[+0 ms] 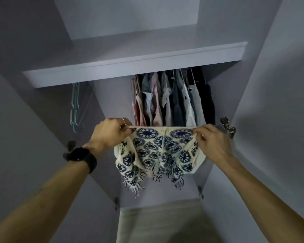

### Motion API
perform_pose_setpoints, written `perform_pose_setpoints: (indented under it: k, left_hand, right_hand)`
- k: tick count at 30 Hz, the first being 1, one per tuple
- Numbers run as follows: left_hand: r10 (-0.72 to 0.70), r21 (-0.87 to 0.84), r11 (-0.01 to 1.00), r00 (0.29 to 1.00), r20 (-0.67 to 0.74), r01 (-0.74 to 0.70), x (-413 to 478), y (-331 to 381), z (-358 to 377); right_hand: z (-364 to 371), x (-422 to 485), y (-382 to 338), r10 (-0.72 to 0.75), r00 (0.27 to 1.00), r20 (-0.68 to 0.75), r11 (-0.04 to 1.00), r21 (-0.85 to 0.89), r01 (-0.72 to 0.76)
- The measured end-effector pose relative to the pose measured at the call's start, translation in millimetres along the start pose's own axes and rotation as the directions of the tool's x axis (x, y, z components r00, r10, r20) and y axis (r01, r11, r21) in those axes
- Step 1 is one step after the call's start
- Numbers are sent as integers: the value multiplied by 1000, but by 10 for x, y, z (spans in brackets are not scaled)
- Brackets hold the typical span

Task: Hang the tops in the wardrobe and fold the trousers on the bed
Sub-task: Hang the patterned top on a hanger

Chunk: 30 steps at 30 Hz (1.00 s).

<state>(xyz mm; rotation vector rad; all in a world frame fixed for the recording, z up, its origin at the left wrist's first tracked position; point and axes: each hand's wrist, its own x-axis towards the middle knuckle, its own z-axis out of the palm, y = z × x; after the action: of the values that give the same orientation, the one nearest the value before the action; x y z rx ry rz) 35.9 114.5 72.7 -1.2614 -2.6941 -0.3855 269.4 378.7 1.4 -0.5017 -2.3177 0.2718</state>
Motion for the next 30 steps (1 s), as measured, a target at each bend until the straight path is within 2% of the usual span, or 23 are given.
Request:
perform_pose_setpoints:
  k: [4, 6, 9, 11, 12, 15, 16, 17, 19, 21, 23, 25, 26, 27, 29, 30]
  left_hand:
    - [-63, 53, 997, 998, -29, 64, 30, -79, -162]
    - [-107, 48, 993, 994, -10, 107, 1, -163, -196]
    - [-153, 63, 987, 980, 124, 147, -84, -277, -166]
    - [-163, 90, 985, 973, 166, 149, -185, -332, -123]
    - [-179, 71, 983, 975, 130, 171, -242, -360, -92]
    - [-300, -152, 947, 948, -104, 283, -359, -480, -37]
    - [-302, -165, 946, 945, -128, 280, -373, -499, -35]
    - [-282, -130, 954, 955, -92, 269, -366, -501, -32]
    - [-221, 9, 975, 973, 71, 221, -385, -544, 43]
    - [-211, 95, 976, 962, 173, 197, -484, -630, 160]
    - [-220, 128, 972, 959, 178, 199, -600, -738, 279]
    - [-237, 71, 971, 955, 178, 228, -674, -854, 344]
    - [-253, 10, 966, 944, 212, 257, -697, -913, 355]
    - [-274, -77, 950, 925, 263, 304, -711, -962, 346]
    - [-313, -327, 840, 878, 362, 434, -749, -1037, 321]
    - [-313, -460, 744, 860, 402, 486, -782, -1057, 315]
  right_hand:
    - [7, 202, -156, 131, 990, 55, 986, -111, -124]
    - [61, 274, -234, 153, 975, 163, 979, -158, -127]
    - [138, 305, -298, 205, 906, 371, 959, -263, -110]
    - [164, 255, -325, 195, 926, 323, 968, -213, -130]
    - [161, 192, -350, 160, 958, 239, 983, -128, -132]
    - [257, 105, -414, 60, 998, 13, 998, 13, -60]
    - [302, 119, -434, 51, 998, 27, 999, -7, -51]
    - [358, 160, -434, 67, 994, 87, 997, -36, -64]
    - [477, 214, -416, 158, 936, 316, 981, -154, -114]
    - [570, 152, -428, 185, 876, 446, 962, -262, -70]
    - [633, 51, -435, 155, 904, 398, 962, -269, -46]
    - [668, 2, -434, 131, 938, 320, 980, -186, -73]
    - [682, 29, -422, 159, 920, 359, 985, -116, -125]
    - [686, 74, -422, 211, 861, 463, 974, -27, -224]
    - [687, 133, -476, 248, 671, 699, 865, 152, -478]
    - [696, 128, -518, 217, 608, 764, 778, 241, -580]
